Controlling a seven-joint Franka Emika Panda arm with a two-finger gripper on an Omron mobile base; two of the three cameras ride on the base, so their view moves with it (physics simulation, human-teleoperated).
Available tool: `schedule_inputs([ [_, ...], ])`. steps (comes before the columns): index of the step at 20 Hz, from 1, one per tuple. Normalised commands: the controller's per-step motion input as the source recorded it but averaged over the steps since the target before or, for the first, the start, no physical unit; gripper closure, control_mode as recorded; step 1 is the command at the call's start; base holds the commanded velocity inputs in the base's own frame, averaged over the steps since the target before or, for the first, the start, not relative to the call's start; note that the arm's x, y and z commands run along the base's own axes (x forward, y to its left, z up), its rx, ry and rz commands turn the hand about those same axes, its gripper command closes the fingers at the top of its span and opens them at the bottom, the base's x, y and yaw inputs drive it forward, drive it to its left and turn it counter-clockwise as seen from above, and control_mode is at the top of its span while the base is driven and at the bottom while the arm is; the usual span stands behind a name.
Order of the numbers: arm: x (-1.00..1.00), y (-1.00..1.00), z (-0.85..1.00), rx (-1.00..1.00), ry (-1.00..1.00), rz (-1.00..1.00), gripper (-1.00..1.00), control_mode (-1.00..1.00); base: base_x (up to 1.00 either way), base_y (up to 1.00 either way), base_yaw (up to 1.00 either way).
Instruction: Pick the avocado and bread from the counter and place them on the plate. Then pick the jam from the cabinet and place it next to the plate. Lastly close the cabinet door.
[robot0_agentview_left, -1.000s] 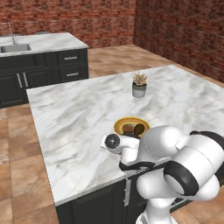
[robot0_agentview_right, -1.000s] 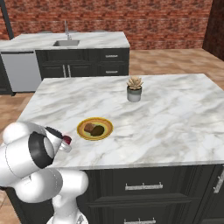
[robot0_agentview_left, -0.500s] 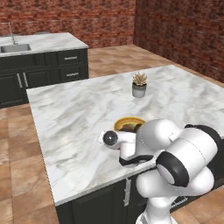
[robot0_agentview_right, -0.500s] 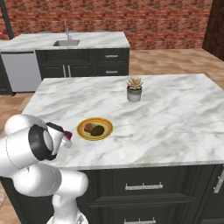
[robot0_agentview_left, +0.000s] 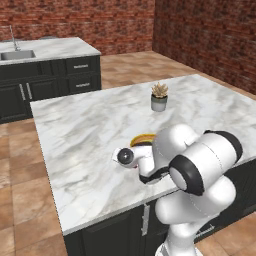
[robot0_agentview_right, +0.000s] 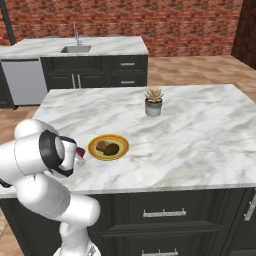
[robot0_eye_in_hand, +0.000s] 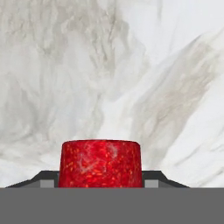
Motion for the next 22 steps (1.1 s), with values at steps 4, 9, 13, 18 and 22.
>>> schedule_inputs([
  [4,0.16,0.00,-0.18,0.00,0.00,0.00,1.00,-1.00,0.00,0.00,0.00],
  [9,0.14,0.00,-0.24,0.00,0.00,0.00,1.00,-1.00,0.00,0.00,0.00],
  [13,0.07,0.00,-0.40,0.00,0.02,0.00,1.00,-1.00,0.00,0.00,0.00],
  [18,0.04,0.04,-0.45,0.00,0.03,0.00,1.00,-1.00,0.00,0.00,0.00],
  [22,0.03,0.00,-0.44,0.00,0.03,0.00,1.00,-1.00,0.00,0.00,0.00],
])
